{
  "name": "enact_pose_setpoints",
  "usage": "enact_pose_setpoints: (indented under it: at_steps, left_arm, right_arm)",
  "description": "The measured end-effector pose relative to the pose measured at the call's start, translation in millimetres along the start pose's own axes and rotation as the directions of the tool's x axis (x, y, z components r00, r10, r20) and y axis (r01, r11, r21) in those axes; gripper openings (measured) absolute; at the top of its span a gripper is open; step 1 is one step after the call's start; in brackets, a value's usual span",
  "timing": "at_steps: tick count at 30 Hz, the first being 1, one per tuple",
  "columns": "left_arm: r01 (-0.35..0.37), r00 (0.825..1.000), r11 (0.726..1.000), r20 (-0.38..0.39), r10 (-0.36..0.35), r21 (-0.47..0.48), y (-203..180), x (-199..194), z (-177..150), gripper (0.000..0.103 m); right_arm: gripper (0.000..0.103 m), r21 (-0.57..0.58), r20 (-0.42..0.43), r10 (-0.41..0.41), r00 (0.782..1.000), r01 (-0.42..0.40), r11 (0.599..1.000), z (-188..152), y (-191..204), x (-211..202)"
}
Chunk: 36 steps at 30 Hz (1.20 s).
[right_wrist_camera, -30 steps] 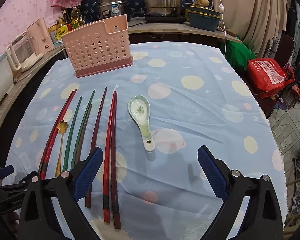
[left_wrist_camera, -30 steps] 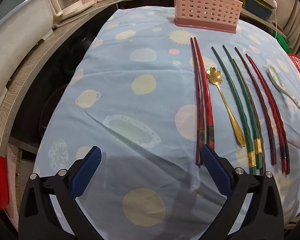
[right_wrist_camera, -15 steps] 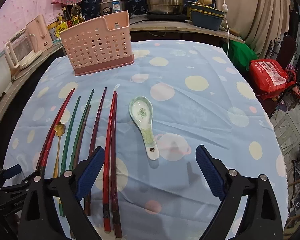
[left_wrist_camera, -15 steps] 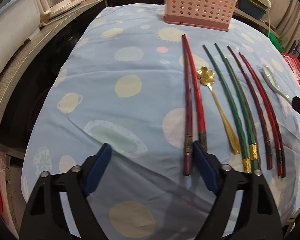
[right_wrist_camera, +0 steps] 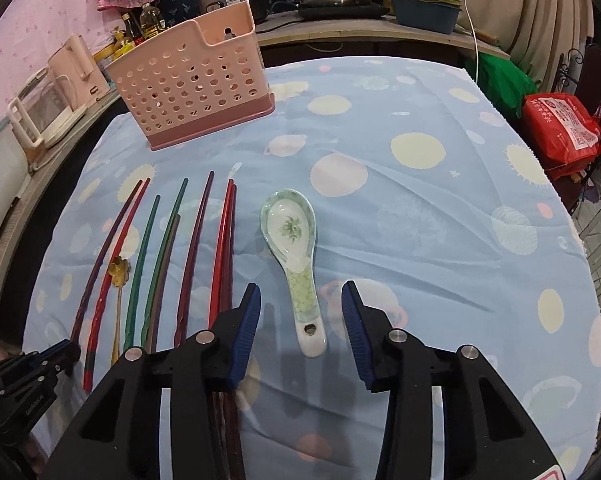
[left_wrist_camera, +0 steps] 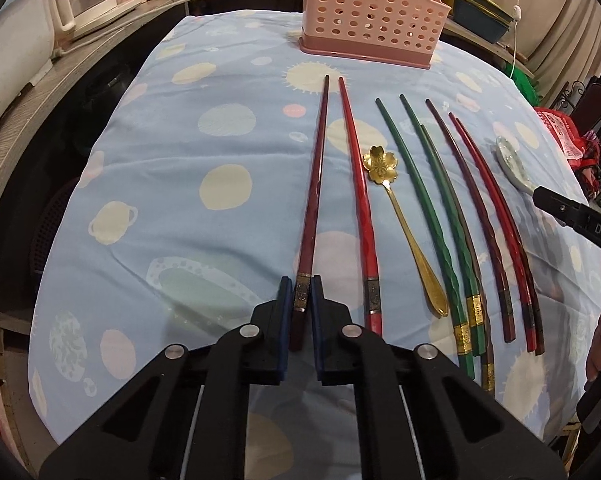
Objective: Organize utensils
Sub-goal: 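Grasp the white ceramic spoon with the right tool while the left tool grasps a dark red chopstick, then lift and carry the spoon and chopstick over the pink utensil holder with both tools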
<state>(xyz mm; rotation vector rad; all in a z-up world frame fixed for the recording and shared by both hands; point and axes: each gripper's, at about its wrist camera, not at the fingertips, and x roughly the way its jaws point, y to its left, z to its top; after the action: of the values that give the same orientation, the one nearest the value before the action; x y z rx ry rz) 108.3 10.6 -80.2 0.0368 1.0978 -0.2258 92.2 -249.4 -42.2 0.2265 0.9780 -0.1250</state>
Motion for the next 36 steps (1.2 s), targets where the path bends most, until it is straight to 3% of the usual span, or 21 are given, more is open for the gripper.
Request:
enact_pose_setpoints:
  at_steps: [7,12,18,25,29,36]
  left_arm:
    - [0.000,1.000,1.000,0.000,0.000,-0.002,-0.1,0.8,0.3,0.009]
    - [-0.003,1.000,1.000,0.000,0.003,-0.004,-0.5,1.3,0.6,0.009]
    - [-0.007,1.000,1.000,0.001,0.007,-0.002,-1.2,1.6,0.4,0.009]
    - [-0.008,1.000,1.000,0.004,0.008,0.000,-0.5,1.7,1.3,0.009]
    - [0.035,0.999,0.999,-0.004,-0.035,-0.018,1.9,-2.3,2.2,0.007]
    - [0.057,0.997,0.998,0.047,-0.057,-0.003,-3.1,-29.1,-0.2,0.007]
  right_arm:
    - [0.040,0.057,0.020,0.034,0.999,-0.035,0.998,10.4,-9.3,-1.0]
    - [0.020,0.069,-0.019,0.051,0.999,-0.049,0.996,10.1,-13.8,13.4]
    - [0.011,0.069,-0.046,0.068,0.997,-0.065,0.995,3.5,-12.1,23.6]
    - [0.010,0.055,-0.035,0.055,0.998,-0.053,0.997,-1.4,-10.2,20.4]
    - [0.008,0.048,-0.025,0.051,0.998,-0.050,0.998,-5.0,-8.2,9.0]
    - [0.008,0.029,0.011,0.054,0.998,-0.054,0.998,-13.4,-1.6,-21.7]
